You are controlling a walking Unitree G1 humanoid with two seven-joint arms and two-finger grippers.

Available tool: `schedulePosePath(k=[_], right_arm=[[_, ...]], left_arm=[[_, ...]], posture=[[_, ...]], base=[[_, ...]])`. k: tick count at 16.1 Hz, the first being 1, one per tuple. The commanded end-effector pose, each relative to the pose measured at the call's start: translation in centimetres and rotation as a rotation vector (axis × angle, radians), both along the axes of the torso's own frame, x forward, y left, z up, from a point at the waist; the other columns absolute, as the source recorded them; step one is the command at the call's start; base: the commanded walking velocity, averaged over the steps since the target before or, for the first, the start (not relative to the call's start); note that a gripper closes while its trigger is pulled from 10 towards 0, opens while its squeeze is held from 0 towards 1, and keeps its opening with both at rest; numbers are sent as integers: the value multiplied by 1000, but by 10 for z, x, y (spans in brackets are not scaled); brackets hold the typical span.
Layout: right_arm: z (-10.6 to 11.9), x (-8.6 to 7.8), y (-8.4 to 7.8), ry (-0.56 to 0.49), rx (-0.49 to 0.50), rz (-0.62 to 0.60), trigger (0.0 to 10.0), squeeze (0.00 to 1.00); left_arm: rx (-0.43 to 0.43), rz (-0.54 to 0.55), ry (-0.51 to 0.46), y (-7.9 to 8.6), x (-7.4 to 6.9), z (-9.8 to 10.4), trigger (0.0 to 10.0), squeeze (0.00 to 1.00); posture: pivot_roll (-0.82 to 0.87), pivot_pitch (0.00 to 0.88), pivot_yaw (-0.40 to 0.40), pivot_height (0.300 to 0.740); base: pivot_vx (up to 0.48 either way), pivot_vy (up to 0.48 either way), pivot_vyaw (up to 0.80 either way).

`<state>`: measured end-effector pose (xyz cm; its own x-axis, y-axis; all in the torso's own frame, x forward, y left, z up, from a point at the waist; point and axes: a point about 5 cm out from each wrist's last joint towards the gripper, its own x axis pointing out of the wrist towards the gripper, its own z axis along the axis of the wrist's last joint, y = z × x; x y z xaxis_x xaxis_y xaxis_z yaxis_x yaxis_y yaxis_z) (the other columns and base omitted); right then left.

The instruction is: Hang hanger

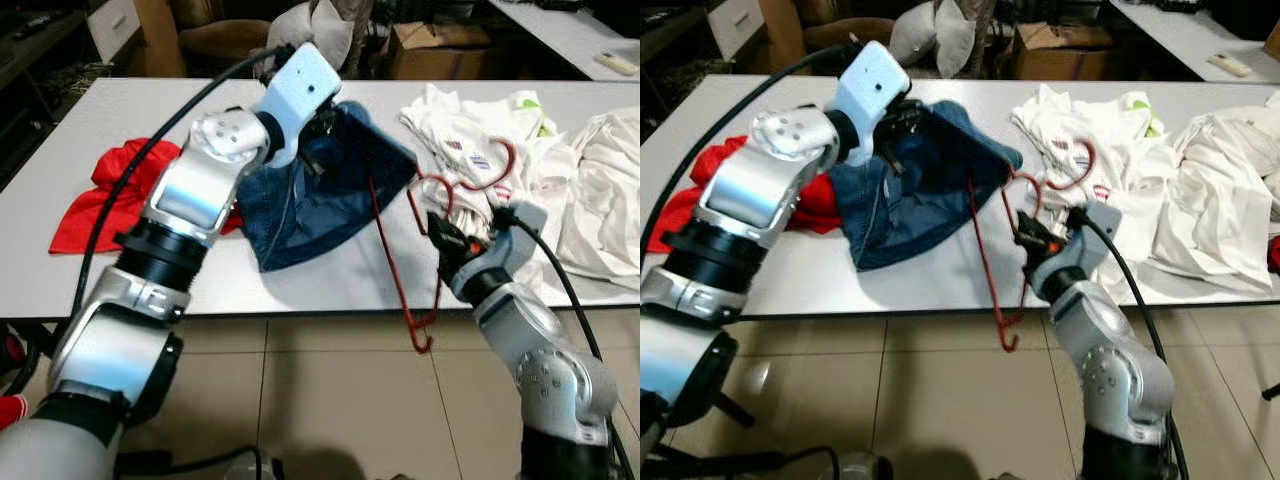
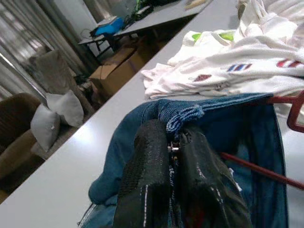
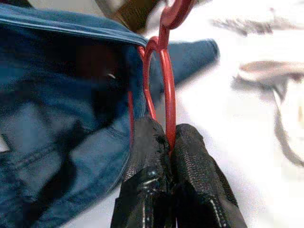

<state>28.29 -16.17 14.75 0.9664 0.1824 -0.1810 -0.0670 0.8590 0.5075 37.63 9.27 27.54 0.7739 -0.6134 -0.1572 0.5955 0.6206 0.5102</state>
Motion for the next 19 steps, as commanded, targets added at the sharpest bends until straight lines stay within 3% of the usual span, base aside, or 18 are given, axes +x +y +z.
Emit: schedulePosePath(k=[1,3,6,7,8,9,11,13,15,17,19], right_arm=[[-6,7,-18,31,15,-44,10000,0],[0,22,-29,22,-144,-25,10000,0],[65,38,-36,-260,-85,-37,10000,0],[67,37,-35,-269,-79,-17,10000,0],[53,32,-29,-216,-144,64,10000,0],[25,23,-20,-114,-213,130,10000,0],[13,14,-14,-70,-235,179,10000,0],[8,8,-9,-50,-219,203,10000,0],[14,7,-4,-85,-115,201,10000,0],[24,12,-2,-139,-22,177,10000,0],[30,28,-5,-165,99,125,10000,0]], left_arm=[[24,42,-8,15,4,1,0,0],[-4,134,-62,43,11,20,0,0],[-15,257,-174,85,10,62,0,0],[-15,253,-176,89,7,66,0,0],[22,170,-89,83,-3,51,0,0],[71,36,73,67,-17,14,0,0],[118,14,131,63,-22,-6,0,0],[94,-39,167,52,-26,-10,0,0],[33,-109,188,34,-29,-7,0,0],[21,-160,216,24,-34,-8,0,0],[-1,-229,266,20,-38,-6,0,0]], posture=[[6,0,36,740],[14,0,31,740],[19,0,23,740],[19,0,23,740],[24,0,13,740],[20,0,13,740],[17,0,15,740],[7,0,23,740],[-1,0,32,740],[-8,0,38,740],[-8,0,44,740]], base=[[0,0,0],[0,0,0],[0,0,0],[0,0,0],[0,0,0],[0,0,0],[0,0,0],[0,0,0],[0,0,0],[0,0,0],[0,0,0]])
